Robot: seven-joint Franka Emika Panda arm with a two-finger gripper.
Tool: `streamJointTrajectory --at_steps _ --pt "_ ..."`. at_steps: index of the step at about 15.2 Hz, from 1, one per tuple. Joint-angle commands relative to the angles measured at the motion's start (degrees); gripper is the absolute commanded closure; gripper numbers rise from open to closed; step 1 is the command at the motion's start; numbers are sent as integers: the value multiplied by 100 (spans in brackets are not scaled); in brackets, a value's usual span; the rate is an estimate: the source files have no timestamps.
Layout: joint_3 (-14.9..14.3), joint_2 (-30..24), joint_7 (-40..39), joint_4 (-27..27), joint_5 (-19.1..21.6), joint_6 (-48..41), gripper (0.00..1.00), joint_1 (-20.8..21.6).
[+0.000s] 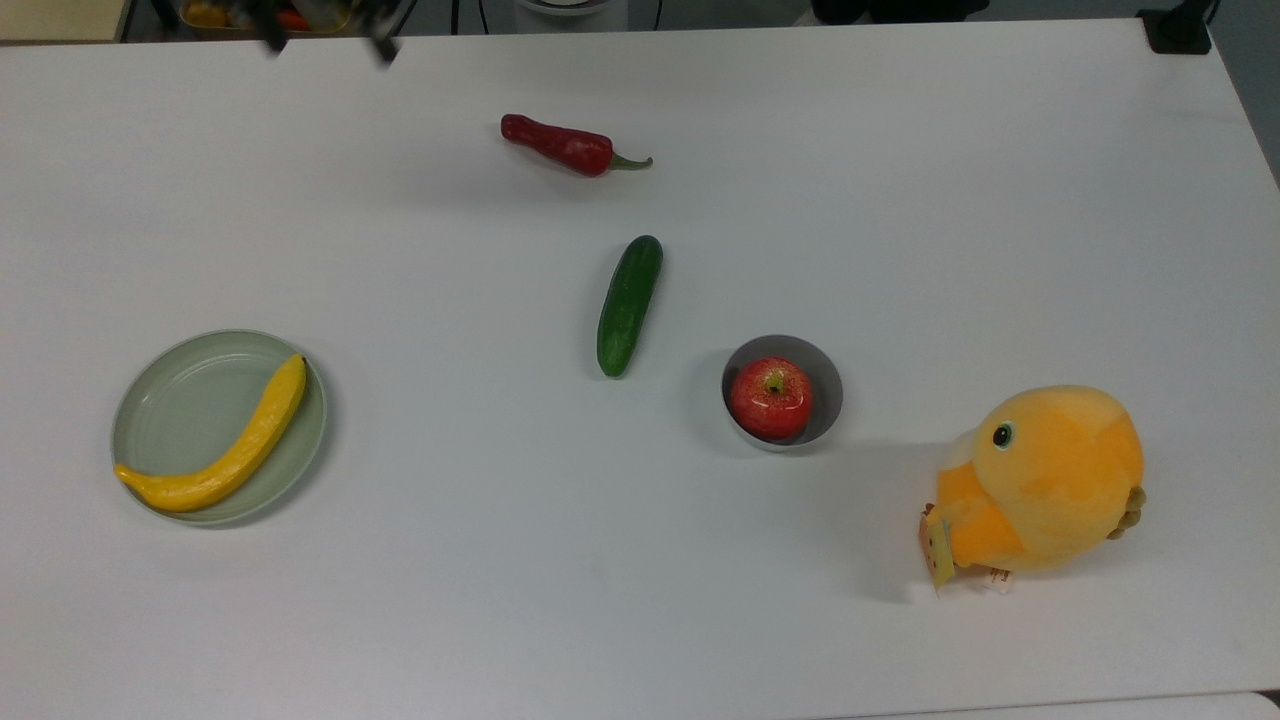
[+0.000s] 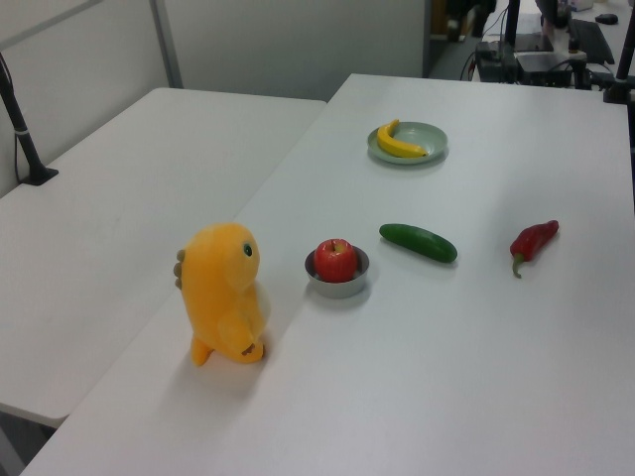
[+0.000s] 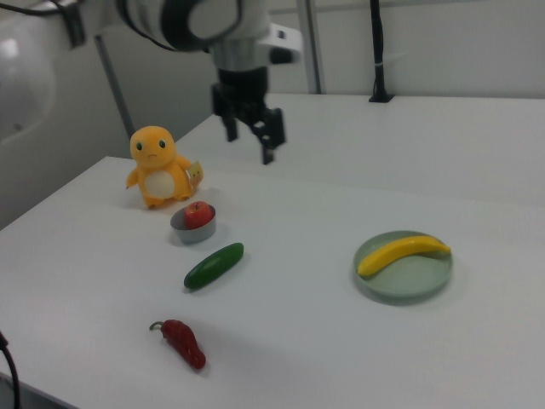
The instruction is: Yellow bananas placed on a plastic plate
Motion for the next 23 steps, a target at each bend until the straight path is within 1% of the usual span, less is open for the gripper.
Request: streamJointTrajectory --at_steps 1,4,5,6,7,8,9,11,13,17,19,20,23 --pt "10 -810 493 -668 -241 -604 0 620" --pt "27 -1100 862 -879 -286 -878 0 1103" --pt "106 -1145 1002 -967 -294 -843 0 1209" --pt "306 -1136 1143 -1037 -381 -799 0 1245" --pt "561 -1128 1223 -1064 -635 -790 0 1228" --pt "755 -1119 1232 -1160 -872 -773 0 1219" --pt "870 -1119 1224 -1274 -944 -633 0 1202" --pt "897 -1101 1162 -1485 -945 -125 0 1184" --pt "897 -1049 1005 -1521 -962 307 0 1184" --pt "897 -943 -215 -1513 -936 607 0 947" --pt "862 -882 -699 -1495 -892 774 0 911" --pt "845 -873 -841 -1504 -892 870 0 903" --pt "845 -873 -886 -1495 -840 941 0 841"
